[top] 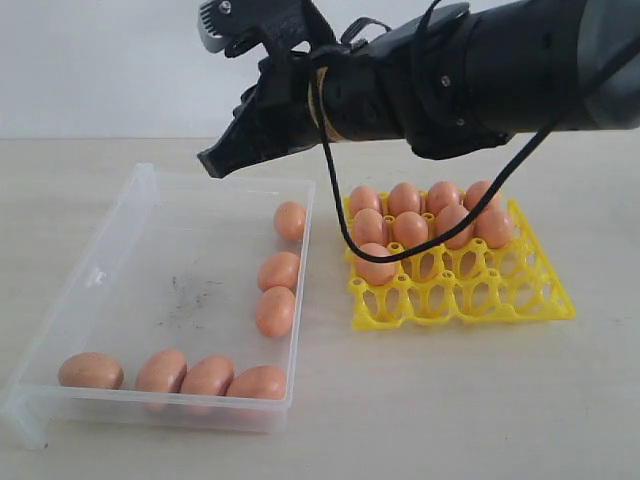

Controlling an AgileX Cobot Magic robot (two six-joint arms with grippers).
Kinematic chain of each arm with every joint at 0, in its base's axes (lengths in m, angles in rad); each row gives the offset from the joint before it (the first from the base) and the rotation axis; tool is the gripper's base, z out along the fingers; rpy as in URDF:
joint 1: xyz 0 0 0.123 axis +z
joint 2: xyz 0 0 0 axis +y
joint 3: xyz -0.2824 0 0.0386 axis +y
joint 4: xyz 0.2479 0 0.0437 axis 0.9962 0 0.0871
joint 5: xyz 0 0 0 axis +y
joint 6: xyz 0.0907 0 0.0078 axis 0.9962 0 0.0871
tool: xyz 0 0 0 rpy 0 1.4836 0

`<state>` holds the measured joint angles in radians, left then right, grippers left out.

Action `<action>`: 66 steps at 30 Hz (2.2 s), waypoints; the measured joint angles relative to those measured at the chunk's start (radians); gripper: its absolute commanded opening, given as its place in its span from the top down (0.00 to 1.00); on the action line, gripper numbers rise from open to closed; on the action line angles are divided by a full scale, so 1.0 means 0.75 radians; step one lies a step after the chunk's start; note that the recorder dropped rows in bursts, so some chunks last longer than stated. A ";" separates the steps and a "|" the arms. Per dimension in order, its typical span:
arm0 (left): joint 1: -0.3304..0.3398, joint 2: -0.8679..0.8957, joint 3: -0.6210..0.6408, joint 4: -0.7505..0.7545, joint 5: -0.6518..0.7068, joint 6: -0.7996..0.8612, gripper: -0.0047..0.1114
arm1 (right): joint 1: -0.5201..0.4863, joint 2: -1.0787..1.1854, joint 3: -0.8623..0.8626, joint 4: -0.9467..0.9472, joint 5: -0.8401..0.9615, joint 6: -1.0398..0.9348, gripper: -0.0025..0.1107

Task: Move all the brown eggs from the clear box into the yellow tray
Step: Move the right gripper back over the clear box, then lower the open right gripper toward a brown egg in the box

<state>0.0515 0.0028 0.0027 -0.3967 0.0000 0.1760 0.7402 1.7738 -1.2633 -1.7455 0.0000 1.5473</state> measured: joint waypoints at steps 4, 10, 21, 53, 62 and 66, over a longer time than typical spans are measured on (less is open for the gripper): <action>0.000 0.000 0.000 0.000 0.000 0.000 0.93 | 0.000 0.000 0.000 0.000 0.146 -0.098 0.98; 0.000 0.000 0.000 0.000 0.000 0.000 0.93 | 0.038 0.000 0.000 0.264 0.730 -0.736 0.98; 0.000 0.000 0.000 0.000 0.000 0.000 0.93 | 0.062 0.116 -0.419 2.223 1.207 -2.343 0.98; 0.000 0.000 0.000 0.000 0.000 0.000 0.93 | 0.067 0.814 -0.973 2.402 1.614 -1.935 0.44; 0.000 0.000 0.000 0.000 0.000 0.000 0.93 | 0.067 0.816 -0.979 2.432 1.620 -1.951 0.44; 0.000 0.000 0.000 0.000 0.000 0.000 0.93 | 0.067 0.816 -1.032 2.429 1.623 -2.007 0.44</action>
<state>0.0515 0.0028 0.0027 -0.3967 0.0000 0.1760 0.7902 2.3857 -2.0373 0.0759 1.2176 0.0418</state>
